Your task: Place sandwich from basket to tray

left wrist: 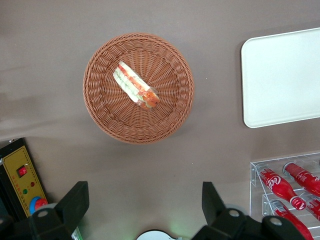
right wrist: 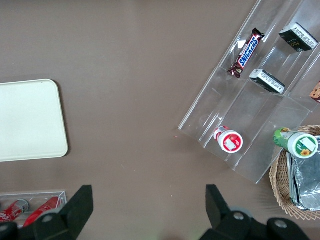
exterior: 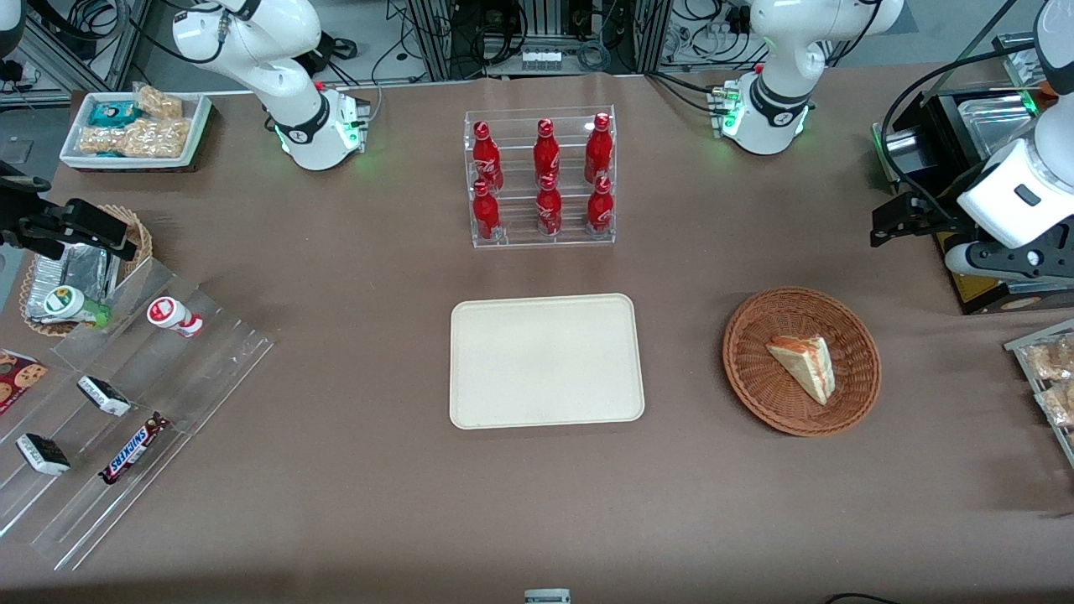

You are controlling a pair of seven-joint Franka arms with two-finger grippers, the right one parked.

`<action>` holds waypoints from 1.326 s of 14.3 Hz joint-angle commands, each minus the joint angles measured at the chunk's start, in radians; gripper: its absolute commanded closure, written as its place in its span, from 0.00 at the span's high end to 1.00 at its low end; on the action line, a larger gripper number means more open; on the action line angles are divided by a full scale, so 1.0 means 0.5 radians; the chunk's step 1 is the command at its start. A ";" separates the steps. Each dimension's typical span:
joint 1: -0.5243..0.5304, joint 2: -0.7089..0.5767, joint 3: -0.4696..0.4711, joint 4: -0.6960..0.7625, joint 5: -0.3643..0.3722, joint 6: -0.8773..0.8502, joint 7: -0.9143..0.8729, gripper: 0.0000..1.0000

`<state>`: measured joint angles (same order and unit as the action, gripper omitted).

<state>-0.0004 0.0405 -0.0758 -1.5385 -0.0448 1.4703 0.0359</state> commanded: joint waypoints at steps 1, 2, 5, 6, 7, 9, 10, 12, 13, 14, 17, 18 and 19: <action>-0.018 0.008 0.004 0.031 -0.003 -0.017 -0.032 1.00; -0.018 0.008 0.004 0.034 -0.003 -0.017 -0.032 1.00; -0.018 0.014 0.004 0.031 -0.003 -0.026 -0.026 1.00; -0.018 0.011 0.004 0.031 0.001 -0.023 -0.026 1.00; -0.018 0.011 0.004 0.031 0.001 -0.026 -0.026 1.00; -0.018 0.017 0.004 0.031 -0.003 -0.026 -0.029 1.00; -0.018 0.020 0.004 0.025 -0.003 -0.026 -0.026 1.00; -0.015 0.029 0.007 0.000 0.004 -0.023 -0.029 1.00; -0.005 0.048 0.010 -0.009 0.004 -0.017 -0.029 1.00; 0.004 0.087 0.013 -0.009 0.004 -0.020 -0.029 1.00; -0.002 0.179 0.014 -0.061 0.056 0.011 -0.041 1.00; 0.001 0.234 0.014 -0.077 0.056 0.020 -0.065 1.00; -0.002 0.259 0.014 -0.113 0.059 0.084 -0.090 1.00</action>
<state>0.0026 0.1355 -0.0684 -1.5804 -0.0317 1.4783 0.0223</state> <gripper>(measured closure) 0.000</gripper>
